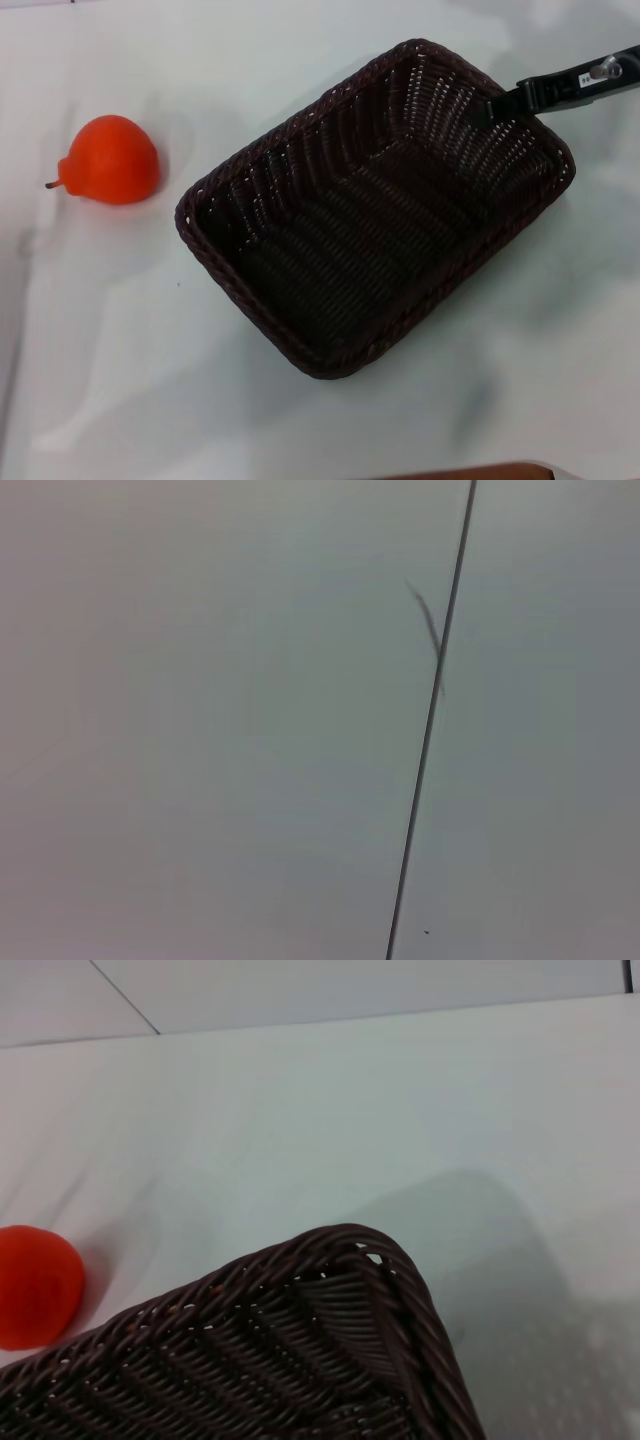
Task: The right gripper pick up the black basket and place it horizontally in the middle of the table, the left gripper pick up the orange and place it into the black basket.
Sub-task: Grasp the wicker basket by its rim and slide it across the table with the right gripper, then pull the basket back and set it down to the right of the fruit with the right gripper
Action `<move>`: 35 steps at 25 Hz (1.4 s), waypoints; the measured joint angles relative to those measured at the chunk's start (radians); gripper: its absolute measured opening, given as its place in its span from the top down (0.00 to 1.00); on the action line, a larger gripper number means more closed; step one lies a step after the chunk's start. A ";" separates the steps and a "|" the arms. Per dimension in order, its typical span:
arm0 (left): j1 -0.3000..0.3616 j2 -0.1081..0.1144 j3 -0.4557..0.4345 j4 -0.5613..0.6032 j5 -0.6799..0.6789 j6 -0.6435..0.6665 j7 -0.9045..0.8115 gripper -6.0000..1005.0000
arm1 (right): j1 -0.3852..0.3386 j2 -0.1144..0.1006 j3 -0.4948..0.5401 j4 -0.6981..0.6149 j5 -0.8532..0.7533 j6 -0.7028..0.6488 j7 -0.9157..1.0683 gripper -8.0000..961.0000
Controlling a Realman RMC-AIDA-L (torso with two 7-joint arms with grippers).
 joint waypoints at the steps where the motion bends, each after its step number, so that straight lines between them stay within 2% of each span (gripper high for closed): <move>1: 0.000 0.000 0.000 0.000 0.000 0.000 0.000 0.12 | 0.000 0.000 -0.002 0.000 -0.001 0.002 0.001 0.49; 8: -0.001 0.002 0.000 -0.004 0.000 0.001 0.000 0.12 | 0.001 0.003 -0.005 -0.003 -0.001 0.012 0.023 0.75; 13: 0.000 0.003 -0.003 -0.009 0.000 0.002 0.001 0.12 | -0.038 0.008 0.003 -0.036 0.058 0.024 0.106 0.77; 18: -0.005 0.004 -0.016 -0.009 0.000 0.030 0.001 0.12 | -0.120 0.023 -0.002 -0.146 0.122 0.072 0.248 0.79; 19: -0.007 0.004 -0.016 -0.009 0.000 0.035 0.001 0.12 | -0.162 0.029 -0.008 -0.184 0.172 0.084 0.289 0.79; 25: -0.028 0.006 -0.016 -0.010 0.000 0.089 0.001 0.12 | -0.240 0.036 -0.035 -0.192 0.298 0.066 0.371 0.77; 35: -0.038 0.005 -0.015 -0.013 0.000 0.112 0.001 0.13 | -0.277 0.036 -0.108 -0.188 0.301 -0.030 0.452 0.75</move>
